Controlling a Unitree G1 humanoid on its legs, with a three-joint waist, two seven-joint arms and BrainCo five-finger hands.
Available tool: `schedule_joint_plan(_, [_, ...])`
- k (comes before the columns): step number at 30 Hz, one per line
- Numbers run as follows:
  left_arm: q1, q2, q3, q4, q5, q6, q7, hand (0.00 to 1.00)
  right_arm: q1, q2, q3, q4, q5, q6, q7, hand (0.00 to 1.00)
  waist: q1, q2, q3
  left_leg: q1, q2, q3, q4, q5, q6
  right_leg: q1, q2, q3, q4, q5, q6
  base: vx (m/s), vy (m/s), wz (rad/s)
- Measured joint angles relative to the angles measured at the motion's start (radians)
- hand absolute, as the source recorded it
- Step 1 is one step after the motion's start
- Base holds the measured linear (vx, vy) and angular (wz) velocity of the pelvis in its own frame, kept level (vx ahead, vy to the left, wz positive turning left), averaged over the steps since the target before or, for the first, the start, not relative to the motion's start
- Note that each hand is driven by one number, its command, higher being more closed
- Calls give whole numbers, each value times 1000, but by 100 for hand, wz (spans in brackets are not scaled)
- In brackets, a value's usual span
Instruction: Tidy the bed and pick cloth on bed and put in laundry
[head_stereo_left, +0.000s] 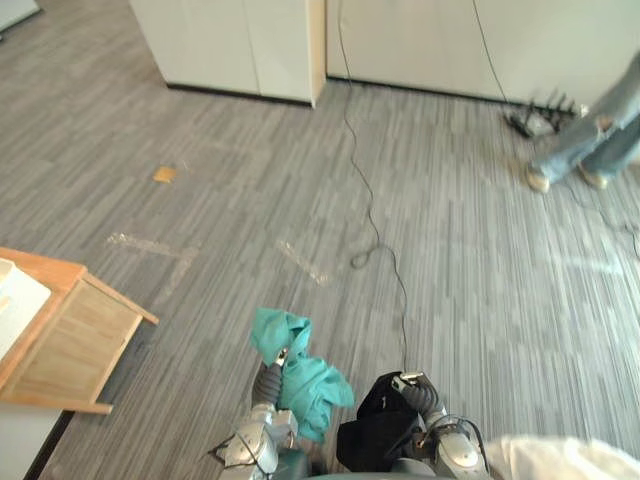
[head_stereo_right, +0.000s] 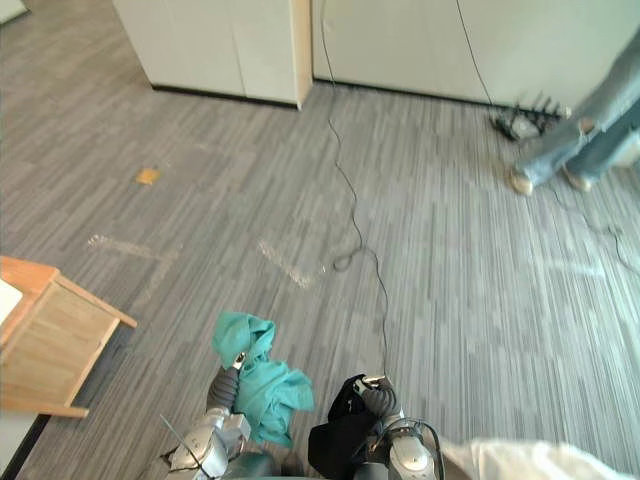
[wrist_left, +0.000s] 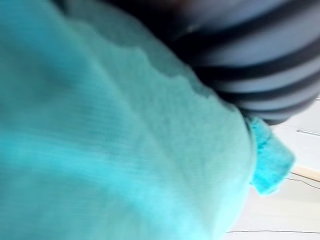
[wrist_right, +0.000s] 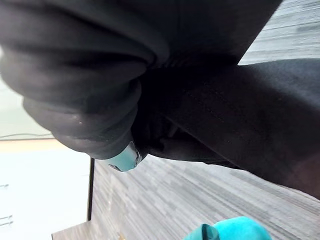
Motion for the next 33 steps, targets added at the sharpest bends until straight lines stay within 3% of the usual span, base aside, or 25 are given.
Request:
schedule_joint_plan(2, [-13, 1, -2, -3, 0, 0, -1, 100, 12, -1, -1, -26, 4, -1, 2, 100, -19, 16, 6, 52, 30, -127, -42, 2, -4, -135, -1, -67, -105, -43, -57, 527, -203, 141])
schedule_joint_plan(4, [-24, 2, -12, -1, -1, 0, -1, 100, 11, -6, -2, -34, 5, -1, 2, 100, -33, 27, 13, 61, 57, -199, -31, 2, -5, -204, -7, -64, -259, -49, -42, 437, -248, 153])
schedule_joint_plan(5, [-36, 0, -25, 0, -1, 0, -3, 100, 7, -15, -5, -40, 6, -1, 1, 100, -33, 44, 21, 68, 85, -233, -13, 0, -61, -243, -9, -33, -390, -36, -26, 588, -393, 186])
schedule_joint_plan(6, [-49, -3, -37, 6, -4, -2, -7, 100, -3, -26, -8, -42, 6, -2, 0, 100, -31, 69, 24, 71, 130, -277, 6, -23, -119, -266, -25, 10, -607, 35, 0, 491, -364, 162])
schedule_joint_plan(7, [-58, -5, -37, 13, -6, -4, -7, 100, -10, -30, -9, -44, 7, -3, 0, 100, -27, 74, 24, 74, 147, -295, 11, -34, -139, -274, -40, 38, -696, 72, 7, 512, -456, 162])
schedule_joint_plan(9, [-75, -5, -28, 25, -12, -8, -3, 100, -43, -32, -10, -67, 5, -2, -1, 100, -21, 62, 23, 108, 231, -366, 3, -99, -258, -283, -120, 127, -937, 207, 36, 676, -726, 159])
schedule_joint_plan(10, [-68, -1, -24, 24, -12, -9, -1, 100, -46, -29, -4, -80, 5, -2, -1, 100, -21, 58, 21, 123, 249, -380, 1, -111, -279, -278, -129, 142, -945, 207, 26, 691, -813, 139])
schedule_joint_plan(11, [-64, -8, -16, 45, -12, -6, 9, 100, -64, -40, 4, -90, 4, -2, 0, 100, -22, 75, 20, 144, 316, -417, 11, -113, -294, -305, -96, 136, -814, 319, 97, 551, -704, 101])
schedule_joint_plan(12, [-62, -35, -18, 68, -11, -1, 14, 100, -96, -65, 2, -111, 4, -2, -1, 100, -22, 116, 4, 112, 391, -446, 56, -51, -290, -357, -51, 102, -644, 259, 78, 549, -691, 75])
schedule_joint_plan(13, [-60, -41, -17, 66, -13, -3, 16, 100, -110, -77, 4, -122, 4, -2, 0, 100, -18, 122, 1, 97, 409, -451, 76, -16, -280, -370, -36, 87, -605, 230, 58, 551, -687, 33])
schedule_joint_plan(14, [-61, -43, -22, 66, -16, -4, 12, 100, -156, -98, 4, -127, 5, -4, 1, 100, -17, 127, 0, 57, 434, -450, 133, 90, -253, -381, -7, 62, -549, 178, 14, 446, -529, -2])
schedule_joint_plan(15, [-60, -42, -22, 66, -17, -4, 11, 100, -178, -107, 4, -127, 5, -5, 0, 100, -19, 126, 0, 32, 442, -451, 170, 159, -230, -373, 6, 48, -545, 162, -8, 533, -619, 9])
schedule_joint_plan(16, [-64, -42, -22, 66, -24, -5, 10, 100, -203, -118, 4, -137, 8, -7, -1, 100, -25, 120, 5, -40, 460, -441, 273, 314, -147, -319, 36, 13, -584, 140, -44, 483, -529, 20])
schedule_joint_plan(18, [-61, -38, -22, 65, -40, -5, -4, 100, -203, -121, 8, -169, 29, -23, -2, 100, 0, 121, 18, -134, 406, -440, 543, 203, -142, -196, 86, -14, -680, 135, -86, 410, -449, 4])
schedule_joint_plan(20, [-34, -38, -18, 55, -43, -8, -13, 100, -214, -123, 48, -194, 55, -45, 1, 100, 36, 118, 18, -242, 234, -440, 766, 63, -157, -68, 144, -23, -785, 124, -131, 311, -334, -18])
schedule_joint_plan(22, [-9, -41, -16, 35, -62, -8, -16, 100, -234, -121, 68, -199, 61, -47, 3, 100, 53, 123, 16, -319, 164, -378, 788, 12, -164, -18, 173, -25, -843, 124, -145, 276, -223, -5])
schedule_joint_plan(23, [7, -42, -13, 11, -68, -8, -19, 100, -249, -116, 70, -198, 65, -46, 3, 100, 67, 127, 17, -383, 127, -311, 768, -23, -147, 23, 190, -28, -893, 127, -152, 270, -179, -3])
schedule_joint_plan(25, [33, -46, -13, -20, -80, -7, -27, 100, -261, -109, 65, -197, 83, -46, 2, 100, 87, 122, 20, -425, 80, -234, 647, -34, -139, 72, 188, -40, -947, 127, -152, 276, -124, 22])
schedule_joint_plan(26, [45, -46, -8, -54, -80, -7, -30, 100, -274, -106, 55, -198, 85, -46, -2, 100, 88, 116, 24, -443, 60, -160, 491, -34, -139, 122, 180, -73, -1001, 124, -147, 358, -82, 64])
schedule_joint_plan(28, [45, -48, 0, -96, -80, -7, -31, 100, -291, -102, 29, -198, 85, -47, -6, 100, 82, 110, 26, -452, 62, -36, 355, -30, -137, 177, 164, -120, -1049, 112, -131, 343, -16, 87])
schedule_joint_plan(29, [45, -49, 7, -140, -79, -8, -31, 100, -314, -102, 8, -198, 85, -48, -26, 100, 83, 101, 27, -454, 71, 84, 256, -23, -136, 218, 148, -156, -1073, 94, -109, 400, 28, 96])
schedule_joint_plan(30, [45, -50, 9, -175, -76, -8, -30, 100, -335, -101, -15, -198, 84, -56, -50, 100, 85, 96, 24, -455, 76, 189, 185, -8, -111, 249, 131, -192, -1074, 76, -75, 502, 54, 95])
schedule_joint_plan(32, [46, -50, 14, -227, -69, -10, -27, 100, -340, -101, -44, -204, 83, -77, -81, 100, 87, 91, 17, -431, 66, 282, 132, 39, -51, 295, 105, -240, -1030, 25, -12, 537, 87, 84])
schedule_joint_plan(33, [48, -51, 17, -232, -67, -16, -26, 100, -317, -100, -54, -212, 82, -80, -89, 100, 89, 91, -2, -393, 51, 282, 111, 129, 43, 295, 75, -241, -916, -13, 35, 451, 81, 86])
